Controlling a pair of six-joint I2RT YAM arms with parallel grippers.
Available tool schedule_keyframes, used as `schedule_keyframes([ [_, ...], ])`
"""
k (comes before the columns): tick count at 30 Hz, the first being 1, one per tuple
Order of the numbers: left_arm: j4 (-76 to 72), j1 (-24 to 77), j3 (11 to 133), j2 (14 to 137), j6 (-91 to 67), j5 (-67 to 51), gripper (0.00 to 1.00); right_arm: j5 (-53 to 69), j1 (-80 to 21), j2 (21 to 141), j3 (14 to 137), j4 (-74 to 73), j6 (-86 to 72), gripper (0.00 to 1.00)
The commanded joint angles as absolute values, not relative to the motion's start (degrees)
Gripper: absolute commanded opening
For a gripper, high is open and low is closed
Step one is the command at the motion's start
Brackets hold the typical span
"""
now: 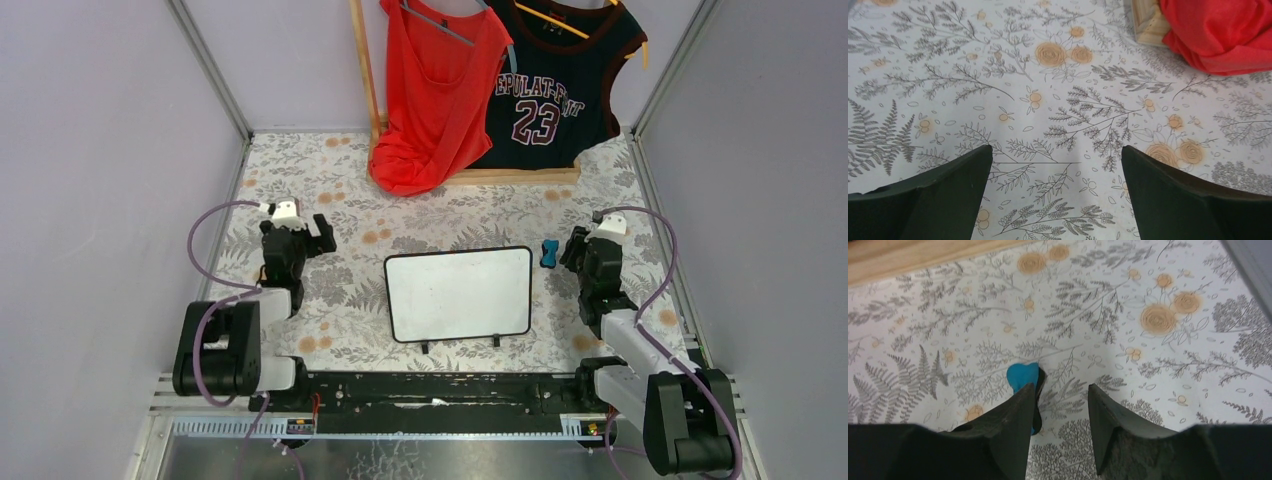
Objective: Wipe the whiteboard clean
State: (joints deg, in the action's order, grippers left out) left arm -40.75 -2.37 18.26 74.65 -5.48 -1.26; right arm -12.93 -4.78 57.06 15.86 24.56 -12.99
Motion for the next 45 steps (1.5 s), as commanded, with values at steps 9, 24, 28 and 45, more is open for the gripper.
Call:
schedule_keyframes([
  [9,-59.4,-0.5,17.2,84.7,-5.1,0.6,1.0,-20.0,-5.5,68.4,5.9,62.1,-7.0,0.49],
  [24,-64.6,1.1,14.9,86.2,-3.6,1.5,1.0,-22.0,-7.6,84.8,17.3,61.3,1.9,0.47],
  [28,-64.6,1.1,14.9,86.3,-3.7,1.5,1.0,-23.3,-7.5,84.4,15.0,64.3,1.4,0.47],
  [45,-68.9,2.0,12.5,86.0,-6.4,10.8,1.0,-15.8,-4.8,87.2,7.6,80.6,0.8,0.99],
])
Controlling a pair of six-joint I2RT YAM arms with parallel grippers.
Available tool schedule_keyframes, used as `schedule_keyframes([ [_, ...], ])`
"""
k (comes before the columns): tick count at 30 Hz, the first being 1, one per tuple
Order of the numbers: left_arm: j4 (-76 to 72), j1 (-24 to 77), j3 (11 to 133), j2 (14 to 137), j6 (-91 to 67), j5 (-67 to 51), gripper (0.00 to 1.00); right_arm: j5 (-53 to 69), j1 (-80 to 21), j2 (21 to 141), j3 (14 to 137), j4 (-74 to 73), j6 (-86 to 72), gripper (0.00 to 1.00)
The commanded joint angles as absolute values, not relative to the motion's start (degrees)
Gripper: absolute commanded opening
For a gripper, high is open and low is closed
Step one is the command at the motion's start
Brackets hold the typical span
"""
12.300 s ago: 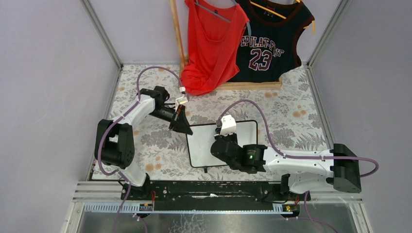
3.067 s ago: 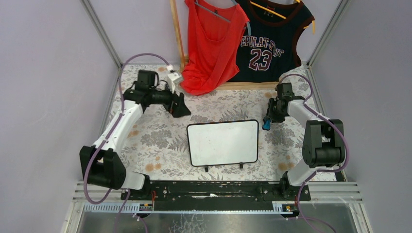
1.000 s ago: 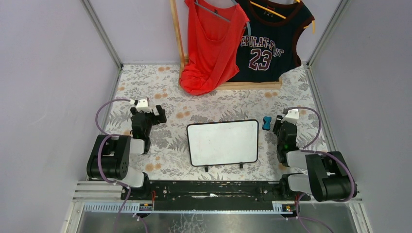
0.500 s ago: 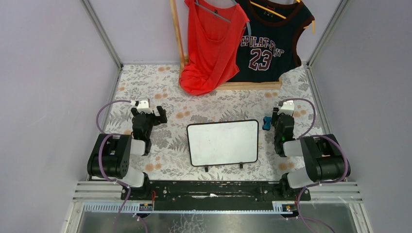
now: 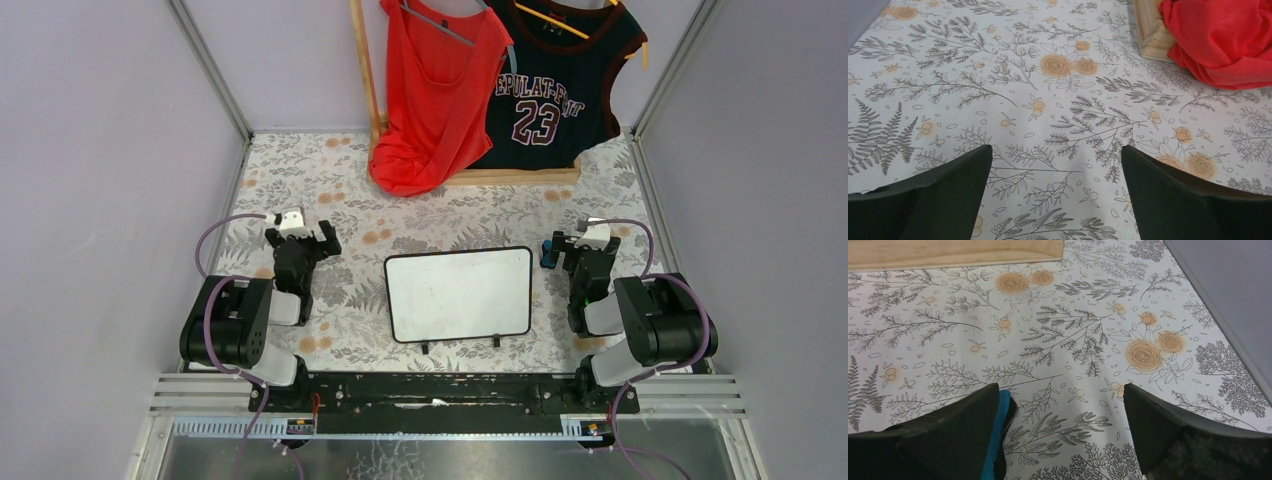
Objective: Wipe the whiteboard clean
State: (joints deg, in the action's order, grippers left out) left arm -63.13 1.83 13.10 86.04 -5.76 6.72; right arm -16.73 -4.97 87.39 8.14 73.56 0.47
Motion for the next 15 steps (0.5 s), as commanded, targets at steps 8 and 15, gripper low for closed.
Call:
schedule_keyframes([
  [8,-69.3,2.0,12.3,86.1,-6.4,10.7,1.0,-17.7,-4.5,87.3,10.5,75.0,-0.2,0.99],
  [15,-69.2,2.0,12.4,86.0,-6.4,10.8,1.0,-17.6,-4.5,87.2,10.7,74.5,-0.2,0.99],
])
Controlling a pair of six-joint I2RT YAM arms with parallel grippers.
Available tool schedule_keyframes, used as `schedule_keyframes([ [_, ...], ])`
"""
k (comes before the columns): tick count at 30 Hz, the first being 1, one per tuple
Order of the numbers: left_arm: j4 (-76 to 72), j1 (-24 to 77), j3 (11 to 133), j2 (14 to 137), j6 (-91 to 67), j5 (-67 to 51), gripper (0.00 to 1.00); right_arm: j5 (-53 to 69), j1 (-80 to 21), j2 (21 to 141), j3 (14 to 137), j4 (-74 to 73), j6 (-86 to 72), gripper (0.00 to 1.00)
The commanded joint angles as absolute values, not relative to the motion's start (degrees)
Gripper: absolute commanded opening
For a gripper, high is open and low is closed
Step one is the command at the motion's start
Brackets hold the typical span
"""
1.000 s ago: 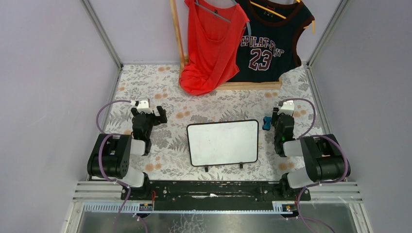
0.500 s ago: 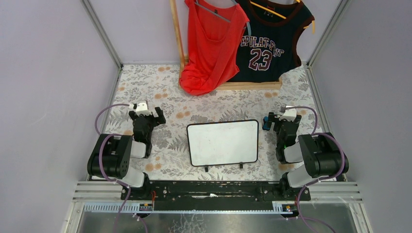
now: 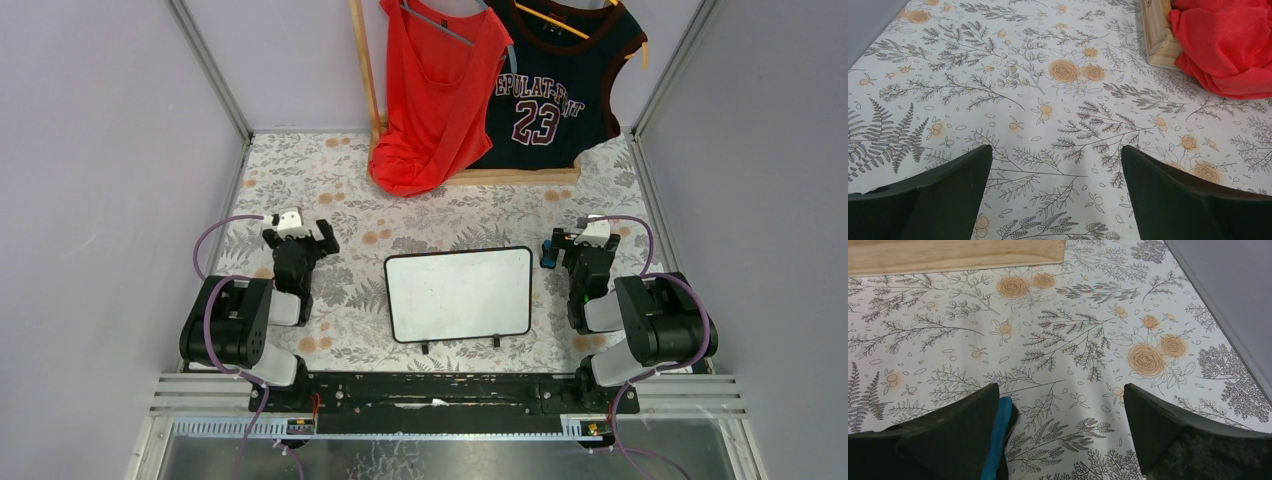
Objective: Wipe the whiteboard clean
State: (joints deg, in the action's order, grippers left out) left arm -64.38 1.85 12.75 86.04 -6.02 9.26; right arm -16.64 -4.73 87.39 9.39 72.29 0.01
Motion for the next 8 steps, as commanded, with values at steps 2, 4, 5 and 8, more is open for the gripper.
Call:
schedule_keyframes([
  [2,-69.1,2.0,12.4,86.1,-6.5,10.9,1.0,-17.6,-4.5,87.2,10.8,74.5,-0.2,0.99],
  [4,-68.8,2.0,12.6,86.1,-6.5,11.0,1.0,-17.7,-4.5,87.3,11.0,74.3,-0.3,0.99],
  [5,-68.8,2.0,12.6,86.0,-6.5,10.9,1.0,-17.6,-4.5,87.4,11.0,74.2,-0.4,0.99],
  [8,-68.7,2.0,12.6,86.1,-6.5,10.9,1.0,-17.6,-4.4,87.3,11.0,74.2,-0.4,0.99],
])
